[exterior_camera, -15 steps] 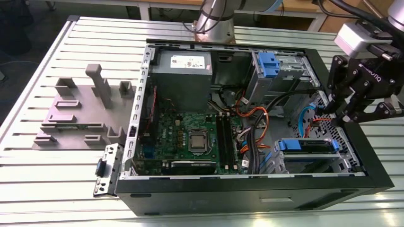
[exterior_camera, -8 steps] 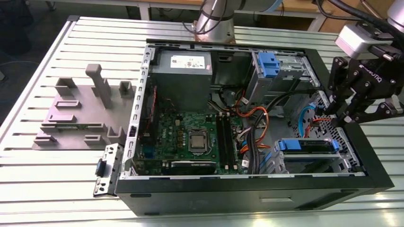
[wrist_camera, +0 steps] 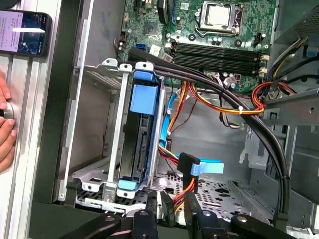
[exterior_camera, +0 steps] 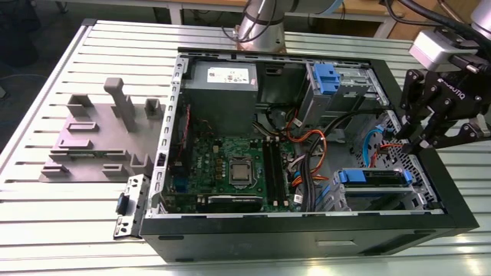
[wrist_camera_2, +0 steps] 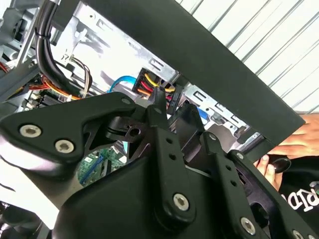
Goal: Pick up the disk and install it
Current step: 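Insert the first disk wire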
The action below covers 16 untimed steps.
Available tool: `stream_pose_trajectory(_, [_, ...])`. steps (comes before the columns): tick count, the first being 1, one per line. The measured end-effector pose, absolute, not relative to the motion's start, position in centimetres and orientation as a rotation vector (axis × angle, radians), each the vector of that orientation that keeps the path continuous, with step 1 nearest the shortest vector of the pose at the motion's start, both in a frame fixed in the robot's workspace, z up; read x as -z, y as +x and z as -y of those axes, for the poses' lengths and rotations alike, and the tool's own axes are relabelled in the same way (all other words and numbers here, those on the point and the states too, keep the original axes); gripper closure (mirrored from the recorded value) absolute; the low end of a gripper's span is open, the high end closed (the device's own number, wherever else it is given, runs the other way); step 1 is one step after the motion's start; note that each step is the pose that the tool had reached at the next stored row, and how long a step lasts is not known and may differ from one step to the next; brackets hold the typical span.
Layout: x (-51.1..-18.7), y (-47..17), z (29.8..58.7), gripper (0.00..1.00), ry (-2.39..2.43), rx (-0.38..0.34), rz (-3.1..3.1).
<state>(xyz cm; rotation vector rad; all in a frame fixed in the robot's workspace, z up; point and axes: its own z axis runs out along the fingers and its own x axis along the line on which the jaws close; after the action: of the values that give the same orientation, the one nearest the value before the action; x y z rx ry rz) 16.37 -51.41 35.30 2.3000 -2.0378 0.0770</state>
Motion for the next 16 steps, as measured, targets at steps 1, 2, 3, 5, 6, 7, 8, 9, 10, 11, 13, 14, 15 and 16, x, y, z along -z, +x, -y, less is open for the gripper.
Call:
stream_pose_trajectory(1, [-35.26,16.45,51.36,0.64,2.299,-0.078,2.037])
stream_pose_trajectory(2, [-35.23,16.54,51.3,0.64,2.298,-0.08,2.036])
stream_pose_trajectory(3, [-35.18,16.62,51.25,0.64,2.298,-0.081,2.035])
stream_pose_trajectory(5, [-35.1,16.74,51.18,0.66,2.296,-0.085,2.034])
stream_pose_trajectory(6, [-35.07,16.76,51.17,0.73,2.295,-0.086,2.033])
stream_pose_trajectory(7, [-35.05,16.77,51.17,0.73,2.294,-0.087,2.033])
stream_pose_trajectory(8, [-35.03,16.77,51.16,0.78,2.293,-0.089,2.032])
stream_pose_trajectory(9, [-35.03,16.77,51.16,0.78,2.292,-0.09,2.031])
stream_pose_trajectory(10, [-35.03,16.78,51.16,0.83,2.292,-0.091,2.031])
stream_pose_trajectory(11, [-35.03,16.78,51.17,0.83,2.292,-0.091,2.031])
stream_pose_trajectory(13, [-35.02,16.78,51.16,0.83,2.292,-0.091,2.031])
stream_pose_trajectory(14, [-35.02,16.78,51.16,0.83,2.292,-0.091,2.031])
stream_pose_trajectory(15, [-35.02,16.78,51.16,0.83,2.292,-0.091,2.031])
stream_pose_trajectory(16, [-35.02,16.78,51.16,0.83,2.292,-0.091,2.03])
